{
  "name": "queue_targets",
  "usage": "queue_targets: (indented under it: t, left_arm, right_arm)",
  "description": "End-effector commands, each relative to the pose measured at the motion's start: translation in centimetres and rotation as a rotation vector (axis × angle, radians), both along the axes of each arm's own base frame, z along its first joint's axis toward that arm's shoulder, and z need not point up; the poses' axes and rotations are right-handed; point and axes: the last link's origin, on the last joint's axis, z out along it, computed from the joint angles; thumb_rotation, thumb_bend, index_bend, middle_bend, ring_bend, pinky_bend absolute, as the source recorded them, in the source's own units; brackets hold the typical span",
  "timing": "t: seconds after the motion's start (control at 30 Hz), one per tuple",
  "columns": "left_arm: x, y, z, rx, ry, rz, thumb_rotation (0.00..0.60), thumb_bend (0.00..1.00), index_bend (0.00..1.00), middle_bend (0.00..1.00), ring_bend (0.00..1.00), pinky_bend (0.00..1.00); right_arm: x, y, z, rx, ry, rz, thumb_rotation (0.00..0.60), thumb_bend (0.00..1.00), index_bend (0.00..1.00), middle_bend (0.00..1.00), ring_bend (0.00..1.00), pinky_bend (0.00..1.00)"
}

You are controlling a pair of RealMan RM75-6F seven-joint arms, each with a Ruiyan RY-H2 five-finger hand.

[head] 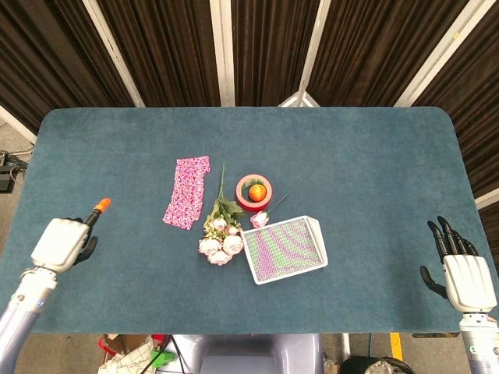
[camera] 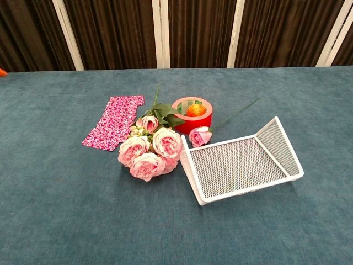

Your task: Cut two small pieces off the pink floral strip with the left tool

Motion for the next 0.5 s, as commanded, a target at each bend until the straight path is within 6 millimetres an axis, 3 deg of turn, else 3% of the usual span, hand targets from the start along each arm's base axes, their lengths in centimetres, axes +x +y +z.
queue_targets:
  t: [0.03, 0.2, 0.5]
  left_arm:
    - [2.2, 2.1, -2.9, -0.108, 0.035, 0.014, 0.6, 0.84, 0.0, 0.76, 0.63, 0.65]
    - [3.2, 2.6, -4.5, -0.156, 0.037, 0.041, 0.6, 0.93, 0.0, 0.78, 0.66, 0.65]
    - [5.1, 3.6, -8.5, -0.267, 0.05, 0.083, 0.6, 0.95, 0.0, 0.78, 0.68, 0.65]
  right_arm:
    - [0.0, 0.0, 0.0, 0.0, 0.0, 0.0, 0.6, 0.37, 0.0, 0.05, 0.16, 0.26]
    - [0.0, -0.1, -0.1, 0.006, 0.003, 0.0, 0.6, 0.37, 0.0, 0.05, 0.16, 0.26]
    - [-0.1, -0.1, -0.1, 0.006, 0.003, -0.005, 0.6, 0.37, 0.0, 0.05, 0.16, 0.26]
